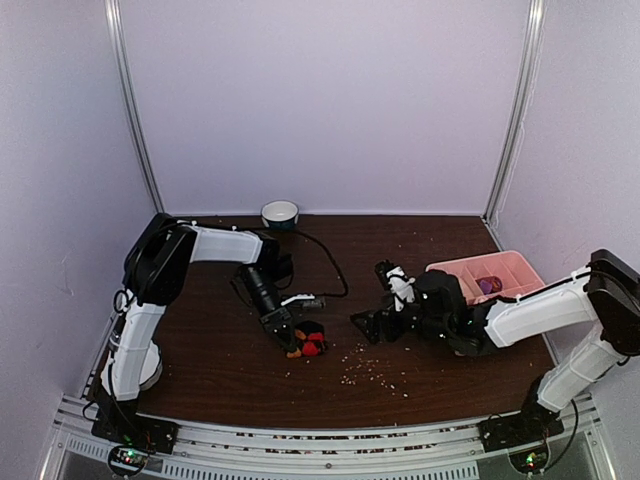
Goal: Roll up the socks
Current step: Roll the sock.
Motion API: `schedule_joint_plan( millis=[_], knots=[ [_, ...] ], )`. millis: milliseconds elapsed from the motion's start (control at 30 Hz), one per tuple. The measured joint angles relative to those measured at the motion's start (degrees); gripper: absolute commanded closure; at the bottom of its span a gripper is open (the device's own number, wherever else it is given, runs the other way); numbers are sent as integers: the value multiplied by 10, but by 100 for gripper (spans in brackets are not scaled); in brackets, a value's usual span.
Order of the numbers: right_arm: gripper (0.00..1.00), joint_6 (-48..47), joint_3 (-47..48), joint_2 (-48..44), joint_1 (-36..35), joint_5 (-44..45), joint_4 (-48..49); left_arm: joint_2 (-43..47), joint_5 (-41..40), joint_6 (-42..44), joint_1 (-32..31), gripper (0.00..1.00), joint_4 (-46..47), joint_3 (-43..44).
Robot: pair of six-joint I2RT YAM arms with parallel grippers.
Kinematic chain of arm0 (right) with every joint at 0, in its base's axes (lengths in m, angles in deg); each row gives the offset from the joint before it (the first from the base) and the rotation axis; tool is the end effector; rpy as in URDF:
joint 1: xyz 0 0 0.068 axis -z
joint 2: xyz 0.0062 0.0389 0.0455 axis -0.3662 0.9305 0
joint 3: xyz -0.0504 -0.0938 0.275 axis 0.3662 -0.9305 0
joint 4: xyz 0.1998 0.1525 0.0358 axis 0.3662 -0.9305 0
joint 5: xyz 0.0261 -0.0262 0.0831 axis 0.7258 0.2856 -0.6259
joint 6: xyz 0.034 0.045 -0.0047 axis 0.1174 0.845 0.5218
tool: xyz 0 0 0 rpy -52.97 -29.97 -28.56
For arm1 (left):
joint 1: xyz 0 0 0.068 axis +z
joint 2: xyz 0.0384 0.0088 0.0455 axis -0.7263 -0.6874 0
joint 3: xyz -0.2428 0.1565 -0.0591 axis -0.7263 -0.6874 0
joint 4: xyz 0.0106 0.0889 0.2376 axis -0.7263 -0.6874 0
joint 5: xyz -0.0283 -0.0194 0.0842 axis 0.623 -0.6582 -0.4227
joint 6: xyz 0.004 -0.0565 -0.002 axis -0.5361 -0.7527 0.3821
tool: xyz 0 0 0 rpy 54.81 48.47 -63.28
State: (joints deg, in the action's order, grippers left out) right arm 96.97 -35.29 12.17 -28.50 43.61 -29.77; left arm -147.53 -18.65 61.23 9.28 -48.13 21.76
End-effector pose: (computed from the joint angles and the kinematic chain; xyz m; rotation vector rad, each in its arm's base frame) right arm 0.1845 0.2243 0.1959 -0.7017 1.9925 0.7678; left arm 0.3155 -0.2762 0.1257 -1.3655 -2.2074 1.0984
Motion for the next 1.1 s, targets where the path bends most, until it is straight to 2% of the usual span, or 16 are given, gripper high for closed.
schedule_joint_plan(
  millis=[133, 233, 333, 400, 533, 700, 900, 1033, 1100],
  knots=[
    [0, 1, -10, 24, 23, -11, 42, 1, -9, -19, 0, 90, 2, 0],
    [3, -71, -19, 33, -48, 16, 55, 1, -17, -29, -2, 90, 4, 2],
    [12, -157, -39, 43, -131, 25, 101, 1, -30, -38, -5, 90, 3, 9],
    [19, -201, -46, 58, -154, 21, 120, 1, -40, -44, -7, 89, 0, 14],
    [30, -267, -13, 111, -155, 14, 119, 1, -54, -52, -12, 88, -5, 22],
    [41, -343, 86, 184, -153, -1, 92, 1, -65, -56, -15, 85, -9, 27],
    [54, -395, 166, 243, -146, -16, 52, 0, -68, -56, -14, 79, -14, 30],
    [72, -404, 196, 283, -128, -29, 23, 0, -66, -51, -14, 69, -18, 31],
    [79, -402, 204, 293, -118, -39, 19, 2, -65, -47, -15, 68, -19, 28]
  ],
)
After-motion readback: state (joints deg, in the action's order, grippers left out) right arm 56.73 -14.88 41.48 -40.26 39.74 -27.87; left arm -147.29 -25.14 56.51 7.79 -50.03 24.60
